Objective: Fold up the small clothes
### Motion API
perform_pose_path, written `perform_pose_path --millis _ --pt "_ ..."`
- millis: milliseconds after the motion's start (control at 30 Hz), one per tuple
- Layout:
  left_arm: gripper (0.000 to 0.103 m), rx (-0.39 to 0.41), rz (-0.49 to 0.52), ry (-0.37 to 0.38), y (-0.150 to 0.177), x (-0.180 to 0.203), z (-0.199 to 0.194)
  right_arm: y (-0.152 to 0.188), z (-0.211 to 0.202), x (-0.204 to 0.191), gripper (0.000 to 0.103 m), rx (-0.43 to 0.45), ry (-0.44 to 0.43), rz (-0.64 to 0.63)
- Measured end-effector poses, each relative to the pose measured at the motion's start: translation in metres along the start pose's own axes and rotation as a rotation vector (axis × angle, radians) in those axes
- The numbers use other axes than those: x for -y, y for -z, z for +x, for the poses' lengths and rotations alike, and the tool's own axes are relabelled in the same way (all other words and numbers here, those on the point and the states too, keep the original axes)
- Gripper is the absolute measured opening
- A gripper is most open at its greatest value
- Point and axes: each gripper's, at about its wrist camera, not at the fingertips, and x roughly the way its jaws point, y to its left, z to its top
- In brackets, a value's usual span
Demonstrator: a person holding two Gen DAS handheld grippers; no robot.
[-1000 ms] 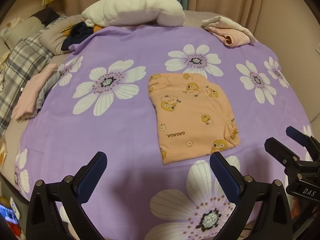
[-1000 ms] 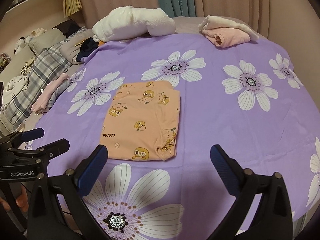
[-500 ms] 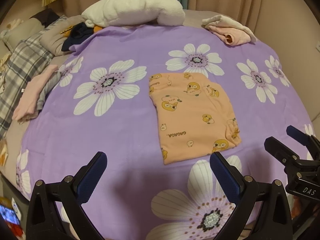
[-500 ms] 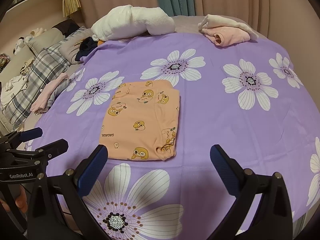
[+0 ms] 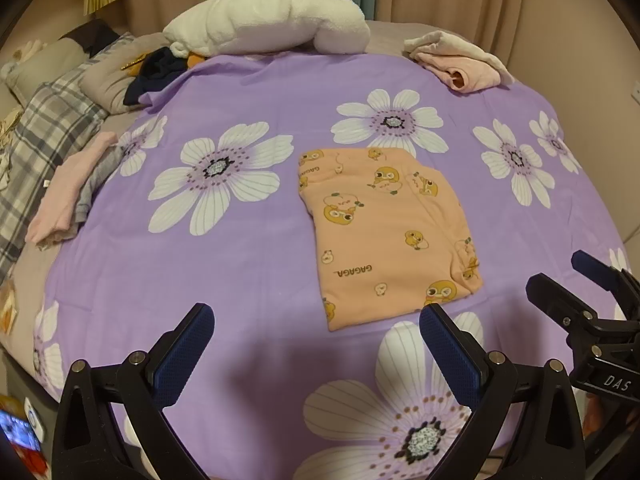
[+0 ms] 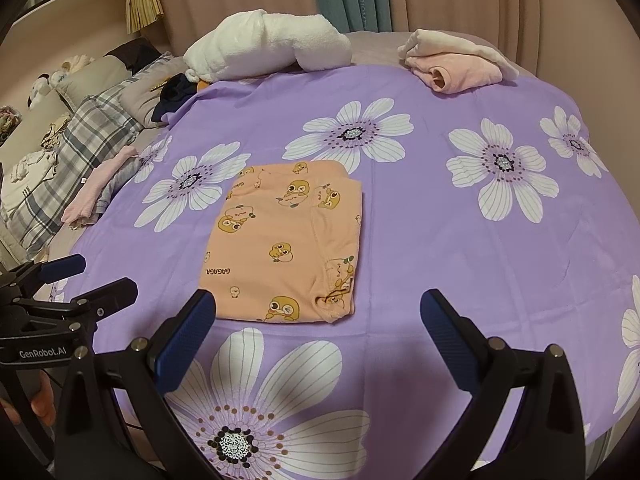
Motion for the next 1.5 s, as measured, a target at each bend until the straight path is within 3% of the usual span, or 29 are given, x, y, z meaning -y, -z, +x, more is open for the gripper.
perform_pose_path --millis 1500 --pt "0.101 0.0 0.001 -0.001 -0.0009 0.0016 -0.0025 -0.004 -0.0001 -0.0009 0.102 0.002 0.001 -0.006"
